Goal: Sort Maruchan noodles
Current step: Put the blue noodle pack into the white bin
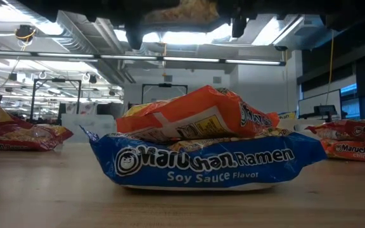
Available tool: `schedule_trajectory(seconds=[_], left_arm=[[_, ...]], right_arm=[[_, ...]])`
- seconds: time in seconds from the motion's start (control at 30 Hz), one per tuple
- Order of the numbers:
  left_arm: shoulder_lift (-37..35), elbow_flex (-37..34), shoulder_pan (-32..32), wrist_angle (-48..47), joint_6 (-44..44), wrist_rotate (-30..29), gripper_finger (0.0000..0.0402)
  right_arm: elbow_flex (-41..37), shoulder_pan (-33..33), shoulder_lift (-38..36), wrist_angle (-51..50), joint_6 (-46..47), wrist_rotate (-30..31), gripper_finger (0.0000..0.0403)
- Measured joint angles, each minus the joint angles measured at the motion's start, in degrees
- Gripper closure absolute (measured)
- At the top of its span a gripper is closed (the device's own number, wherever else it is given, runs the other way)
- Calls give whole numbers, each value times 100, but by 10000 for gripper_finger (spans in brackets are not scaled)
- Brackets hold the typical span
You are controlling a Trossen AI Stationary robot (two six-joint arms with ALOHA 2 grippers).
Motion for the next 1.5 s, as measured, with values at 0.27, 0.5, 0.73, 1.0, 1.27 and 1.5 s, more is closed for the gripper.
schedule_trajectory(seconds=[0.27, 0.5, 0.73, 1.0, 1.27, 1.5], left_arm=[[-127, 0, 6, -439, 196, -27, 262], [-781, 0, -138, -2423, 700, -448, 262], [-444, 0, -457, -2697, 1204, -883, 262], [-267, 0, -468, -2512, 1174, -987, 263], [-267, 0, -468, -2405, 1193, -989, 264], [-269, 0, -472, -2334, 1196, -980, 264]], right_arm=[[26, 11, -149, -645, 55, 373, 252], [26, 269, -922, -2925, 764, 400, 143], [383, 306, -905, -3274, 893, -67, 97], [2302, 143, 97, -5510, 576, 136, 91], [4395, -203, 1158, -7805, 831, -206, 91], [4867, -431, 1674, -8468, 1045, -715, 103]])
